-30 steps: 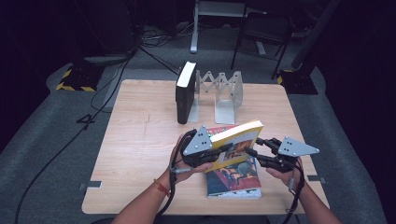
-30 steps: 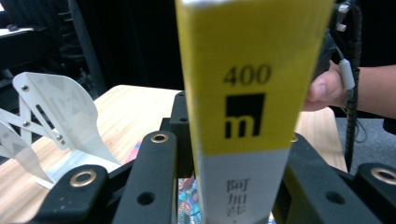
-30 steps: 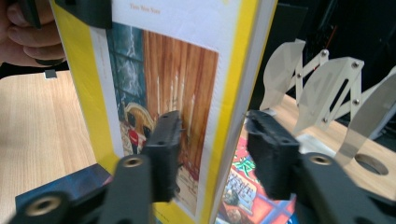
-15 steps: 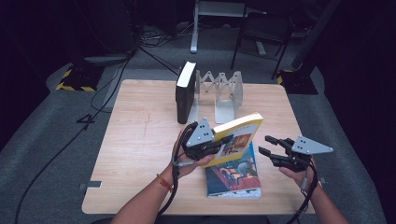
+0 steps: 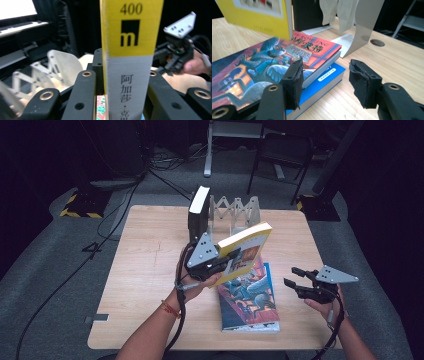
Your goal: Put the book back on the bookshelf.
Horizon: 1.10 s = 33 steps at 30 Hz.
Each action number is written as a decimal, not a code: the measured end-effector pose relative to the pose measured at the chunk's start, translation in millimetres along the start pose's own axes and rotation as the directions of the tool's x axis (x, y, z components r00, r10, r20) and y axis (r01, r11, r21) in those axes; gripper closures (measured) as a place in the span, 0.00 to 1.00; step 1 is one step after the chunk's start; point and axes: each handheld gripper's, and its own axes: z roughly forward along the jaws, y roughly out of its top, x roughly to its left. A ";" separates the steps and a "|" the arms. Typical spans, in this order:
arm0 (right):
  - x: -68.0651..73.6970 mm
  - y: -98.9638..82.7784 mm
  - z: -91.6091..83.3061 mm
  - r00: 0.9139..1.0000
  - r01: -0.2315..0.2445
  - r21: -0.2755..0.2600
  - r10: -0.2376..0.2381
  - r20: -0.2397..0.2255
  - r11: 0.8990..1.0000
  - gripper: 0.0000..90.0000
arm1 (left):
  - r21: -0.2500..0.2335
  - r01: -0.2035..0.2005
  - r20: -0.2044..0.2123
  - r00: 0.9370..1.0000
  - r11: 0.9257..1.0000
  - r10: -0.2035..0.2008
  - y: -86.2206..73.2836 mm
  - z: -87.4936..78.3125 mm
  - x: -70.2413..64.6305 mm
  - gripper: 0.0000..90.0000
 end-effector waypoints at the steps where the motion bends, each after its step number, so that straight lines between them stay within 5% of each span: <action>1: 0.0 -0.6 0.9 1.000 0.003 0.002 -0.003 -0.001 1.000 0.50 | -0.001 0.001 -0.018 1.000 1.000 -0.001 0.2 -2.4 2.5 0.83; 10: -2.3 -3.1 3.1 1.000 0.007 0.026 -0.007 0.016 1.000 0.48 | 0.008 0.024 -0.140 0.990 1.000 -0.023 -6.9 -20.9 25.7 0.83; 13: -6.8 -4.8 1.0 0.999 0.001 0.030 -0.002 0.047 1.000 0.46 | 0.018 0.025 -0.196 0.980 1.000 -0.021 -11.5 -27.7 32.3 0.83; 17: -15.2 -9.6 -2.8 0.995 -0.020 0.037 0.017 0.094 0.999 0.45 | 0.031 0.039 -0.268 0.963 0.999 -0.029 -20.1 -33.9 39.4 0.83; 22: -25.2 -17.5 -4.4 0.990 -0.051 0.051 0.043 0.134 0.997 0.45 | 0.046 0.090 -0.360 0.930 0.995 -0.068 -36.9 -33.3 49.9 0.83; 31: -25.8 -21.7 0.0 0.990 -0.042 0.085 0.030 0.139 0.996 0.45 | 0.076 0.149 -0.454 0.885 0.986 -0.098 -54.5 -5.0 60.3 0.83; 33: -25.6 -21.8 0.3 0.990 -0.041 0.086 0.029 0.139 0.995 0.45 | 0.078 0.151 -0.462 0.881 0.985 -0.099 -55.4 -1.6 61.2 0.83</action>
